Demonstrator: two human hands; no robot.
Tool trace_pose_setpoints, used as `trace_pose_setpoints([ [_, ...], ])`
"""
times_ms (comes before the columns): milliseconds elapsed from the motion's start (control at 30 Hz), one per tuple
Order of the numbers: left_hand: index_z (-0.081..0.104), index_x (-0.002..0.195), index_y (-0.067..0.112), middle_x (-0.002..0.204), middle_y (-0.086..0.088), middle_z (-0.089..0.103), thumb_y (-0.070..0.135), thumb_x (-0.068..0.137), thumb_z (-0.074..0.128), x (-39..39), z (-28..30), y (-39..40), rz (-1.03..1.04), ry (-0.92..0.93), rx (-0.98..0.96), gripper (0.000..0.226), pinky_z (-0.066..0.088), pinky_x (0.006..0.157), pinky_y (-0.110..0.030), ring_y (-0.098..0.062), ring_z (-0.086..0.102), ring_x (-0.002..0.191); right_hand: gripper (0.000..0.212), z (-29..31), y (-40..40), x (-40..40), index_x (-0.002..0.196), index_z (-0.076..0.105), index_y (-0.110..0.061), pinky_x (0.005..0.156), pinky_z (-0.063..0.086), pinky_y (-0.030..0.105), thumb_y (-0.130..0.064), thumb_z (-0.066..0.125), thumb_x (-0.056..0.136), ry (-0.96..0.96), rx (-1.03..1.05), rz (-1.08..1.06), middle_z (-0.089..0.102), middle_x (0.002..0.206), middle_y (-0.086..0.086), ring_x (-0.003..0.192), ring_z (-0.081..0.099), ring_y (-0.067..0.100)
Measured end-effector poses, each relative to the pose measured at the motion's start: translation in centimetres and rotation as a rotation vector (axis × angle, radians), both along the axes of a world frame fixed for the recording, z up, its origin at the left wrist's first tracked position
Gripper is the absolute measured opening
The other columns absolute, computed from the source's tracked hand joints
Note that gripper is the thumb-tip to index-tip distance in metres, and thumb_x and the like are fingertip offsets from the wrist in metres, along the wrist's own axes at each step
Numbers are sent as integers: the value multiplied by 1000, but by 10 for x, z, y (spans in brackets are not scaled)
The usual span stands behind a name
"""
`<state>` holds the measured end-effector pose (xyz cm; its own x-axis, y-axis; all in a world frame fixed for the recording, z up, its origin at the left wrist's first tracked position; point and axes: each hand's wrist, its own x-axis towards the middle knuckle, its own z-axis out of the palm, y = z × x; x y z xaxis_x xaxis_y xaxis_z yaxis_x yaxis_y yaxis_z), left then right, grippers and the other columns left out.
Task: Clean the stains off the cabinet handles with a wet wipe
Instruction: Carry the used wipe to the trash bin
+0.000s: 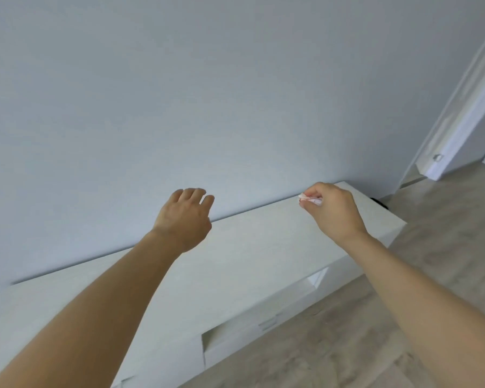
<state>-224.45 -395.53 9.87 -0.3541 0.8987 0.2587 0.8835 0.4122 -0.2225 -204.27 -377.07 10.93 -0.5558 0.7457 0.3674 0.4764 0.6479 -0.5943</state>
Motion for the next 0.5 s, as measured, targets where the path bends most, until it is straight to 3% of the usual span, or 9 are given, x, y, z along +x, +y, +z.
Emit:
trace_pose_setpoints([
  [200, 26, 147, 16, 152, -4, 25, 28, 101, 33, 61, 23, 127, -128, 53, 12, 48, 14, 113, -30, -22, 25, 138, 7, 25, 86, 68, 91, 68, -10, 69, 39, 21, -17, 70, 89, 163, -55, -161, 62, 82, -4, 79, 59, 10],
  [400, 26, 146, 15, 151, -5, 26, 28, 101, 34, 101, 26, 275, -238, 52, 4, 48, 14, 113, -32, -23, 26, 138, 7, 35, 205, 113, 89, 68, -9, 73, 46, 24, -16, 69, 90, 187, -70, -261, 65, 84, 0, 83, 62, 15],
  [500, 26, 146, 14, 151, -5, 27, 28, 101, 33, 112, 27, 360, -271, 41, 21, 48, 14, 114, -32, -23, 26, 138, 8, 44, 277, 127, 91, 69, -9, 79, 53, 32, -17, 69, 90, 185, -42, -289, 67, 88, 1, 86, 64, 18],
])
